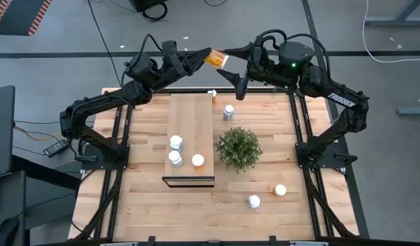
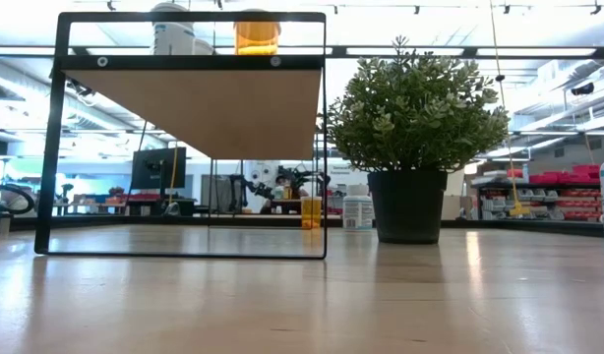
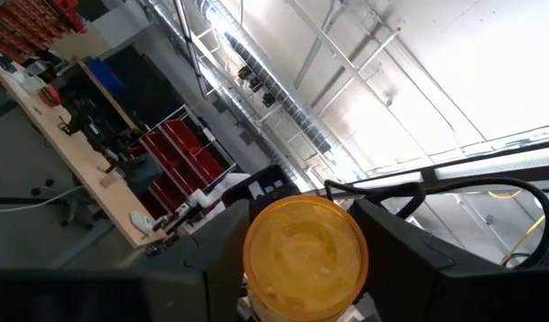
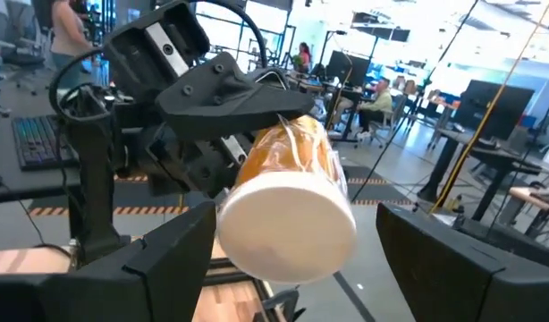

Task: Pick and place medicine bottles onto shelf by color
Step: Put the top right orange pill bottle on the shelf aligned with the other orange pill bottle

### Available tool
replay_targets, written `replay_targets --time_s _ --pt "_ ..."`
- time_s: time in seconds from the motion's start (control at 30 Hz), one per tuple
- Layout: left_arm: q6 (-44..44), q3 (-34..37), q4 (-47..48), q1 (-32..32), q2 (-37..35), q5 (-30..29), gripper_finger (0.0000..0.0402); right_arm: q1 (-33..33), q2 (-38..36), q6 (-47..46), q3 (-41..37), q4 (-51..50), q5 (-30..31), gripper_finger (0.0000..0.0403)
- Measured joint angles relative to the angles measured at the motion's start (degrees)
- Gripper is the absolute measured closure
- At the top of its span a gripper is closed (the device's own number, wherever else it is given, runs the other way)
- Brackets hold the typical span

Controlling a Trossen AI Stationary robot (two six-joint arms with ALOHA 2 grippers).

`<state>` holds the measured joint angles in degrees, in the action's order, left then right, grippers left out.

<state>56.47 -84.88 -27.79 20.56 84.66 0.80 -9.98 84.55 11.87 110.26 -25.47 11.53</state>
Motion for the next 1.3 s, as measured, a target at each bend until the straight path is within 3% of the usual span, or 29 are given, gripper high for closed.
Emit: replay_targets --time_s 0.27,0.73,1.0,1.3 --pt "0.0 0.0 0.1 -0.2 0.0 0.0 0.0200 0.0 0.4 -2.7 0.0 0.1 0.3 0.0102" --pt "0.0 0.0 0.6 -0.6 0.0 -0.1 0.0204 0.0 0.4 -2.9 0.0 0.8 1.7 0.0176" --pt "-0.5 0.0 0.6 -0.6 0.0 0.2 0.0197 0.0 0.4 -2.9 0.0 0.7 1.7 0.0169" --pt "-5.9 0.0 0.7 0.8 0.0 4.4 0.0180 0.1 0.2 -3.2 0.0 0.2 1.7 0.0173"
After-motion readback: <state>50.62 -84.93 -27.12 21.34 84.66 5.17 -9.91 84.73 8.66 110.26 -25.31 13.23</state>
